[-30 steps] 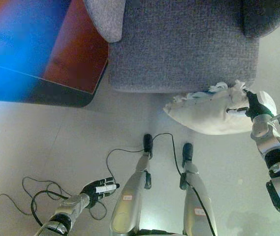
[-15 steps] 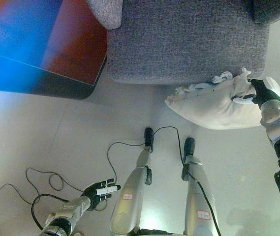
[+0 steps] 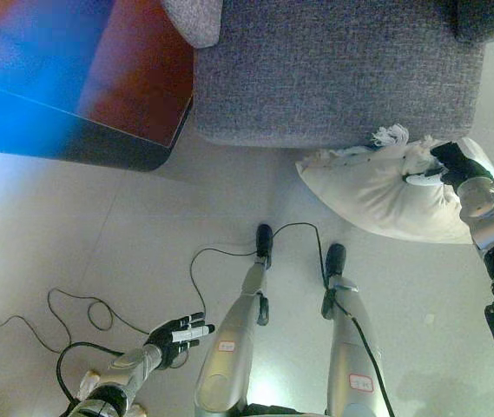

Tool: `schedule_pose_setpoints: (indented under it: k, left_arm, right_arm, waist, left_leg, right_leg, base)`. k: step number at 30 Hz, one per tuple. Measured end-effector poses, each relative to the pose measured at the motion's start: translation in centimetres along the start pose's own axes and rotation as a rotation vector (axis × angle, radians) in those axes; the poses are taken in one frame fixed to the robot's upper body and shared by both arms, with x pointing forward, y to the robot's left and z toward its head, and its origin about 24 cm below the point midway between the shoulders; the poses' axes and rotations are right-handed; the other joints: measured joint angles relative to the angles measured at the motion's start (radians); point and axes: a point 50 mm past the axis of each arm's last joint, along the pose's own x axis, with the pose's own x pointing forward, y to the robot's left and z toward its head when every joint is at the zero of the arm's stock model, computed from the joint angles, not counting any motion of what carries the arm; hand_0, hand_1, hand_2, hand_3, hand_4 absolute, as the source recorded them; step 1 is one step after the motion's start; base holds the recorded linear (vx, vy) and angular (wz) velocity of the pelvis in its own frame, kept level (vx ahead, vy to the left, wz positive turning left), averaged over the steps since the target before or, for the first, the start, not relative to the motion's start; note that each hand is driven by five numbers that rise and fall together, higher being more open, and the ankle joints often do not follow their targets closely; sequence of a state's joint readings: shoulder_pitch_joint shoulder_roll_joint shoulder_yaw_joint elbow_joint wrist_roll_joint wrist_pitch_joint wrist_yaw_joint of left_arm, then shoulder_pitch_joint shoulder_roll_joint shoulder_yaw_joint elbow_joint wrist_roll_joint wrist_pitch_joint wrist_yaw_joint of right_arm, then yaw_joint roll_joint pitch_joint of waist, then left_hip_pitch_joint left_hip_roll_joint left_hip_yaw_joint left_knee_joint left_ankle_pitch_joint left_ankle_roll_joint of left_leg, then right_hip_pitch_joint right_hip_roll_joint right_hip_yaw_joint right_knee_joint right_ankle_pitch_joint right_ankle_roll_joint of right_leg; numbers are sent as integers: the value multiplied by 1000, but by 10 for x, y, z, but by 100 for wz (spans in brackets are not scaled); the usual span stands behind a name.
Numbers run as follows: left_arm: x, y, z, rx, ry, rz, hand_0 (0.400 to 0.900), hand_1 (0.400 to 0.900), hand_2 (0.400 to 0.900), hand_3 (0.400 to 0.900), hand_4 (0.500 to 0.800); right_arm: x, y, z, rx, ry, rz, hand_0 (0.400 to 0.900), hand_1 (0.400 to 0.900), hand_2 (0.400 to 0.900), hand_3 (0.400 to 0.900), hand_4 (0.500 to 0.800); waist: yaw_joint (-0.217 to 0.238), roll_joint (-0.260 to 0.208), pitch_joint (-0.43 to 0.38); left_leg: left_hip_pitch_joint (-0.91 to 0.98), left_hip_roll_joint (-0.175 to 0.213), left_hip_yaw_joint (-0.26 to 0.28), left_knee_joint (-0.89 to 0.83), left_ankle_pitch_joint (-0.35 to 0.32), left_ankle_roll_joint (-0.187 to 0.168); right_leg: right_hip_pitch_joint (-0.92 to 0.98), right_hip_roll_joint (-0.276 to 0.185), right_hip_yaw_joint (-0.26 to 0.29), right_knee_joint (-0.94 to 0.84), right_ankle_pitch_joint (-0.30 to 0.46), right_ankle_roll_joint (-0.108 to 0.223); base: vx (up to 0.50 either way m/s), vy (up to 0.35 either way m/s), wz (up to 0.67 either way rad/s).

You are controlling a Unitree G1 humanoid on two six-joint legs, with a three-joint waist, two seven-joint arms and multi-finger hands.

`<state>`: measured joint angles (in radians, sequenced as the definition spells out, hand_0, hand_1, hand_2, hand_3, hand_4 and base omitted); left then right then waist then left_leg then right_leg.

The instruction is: Pick up the pillow and put it on the sofa.

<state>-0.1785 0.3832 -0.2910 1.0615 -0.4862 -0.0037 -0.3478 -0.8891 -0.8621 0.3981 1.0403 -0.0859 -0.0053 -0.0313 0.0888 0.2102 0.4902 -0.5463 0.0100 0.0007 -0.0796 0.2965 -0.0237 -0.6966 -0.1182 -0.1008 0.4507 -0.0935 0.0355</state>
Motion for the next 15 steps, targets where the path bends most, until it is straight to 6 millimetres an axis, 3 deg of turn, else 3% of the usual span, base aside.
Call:
schedule_pose_setpoints:
  k: [11, 15]
  left_arm:
    - [-3, 2, -7, -24, 14, -10, 900, 900, 900, 900, 800]
    - [-6, 6, -17, -64, 48, -1, 900, 900, 900, 900, 800]
  right_arm:
    - [-9, 19, -8, -64, -54, 139, 400, 400, 400, 400, 500]
    - [-15, 20, 4, -145, -159, 205, 400, 400, 400, 400, 500]
  waist:
    - [-7, -3, 2]
    - [-11, -15, 3]
  left_leg:
    - [114, 9, -21, -1, -18, -8]
    - [174, 23, -28, 0, -34, -6]
  right_leg:
    - [148, 7, -31, -47, 3, 1]
    - [249, 16, -61, -114, 21, -1]
  base:
    - [29, -11, 3]
    - [97, -26, 5]
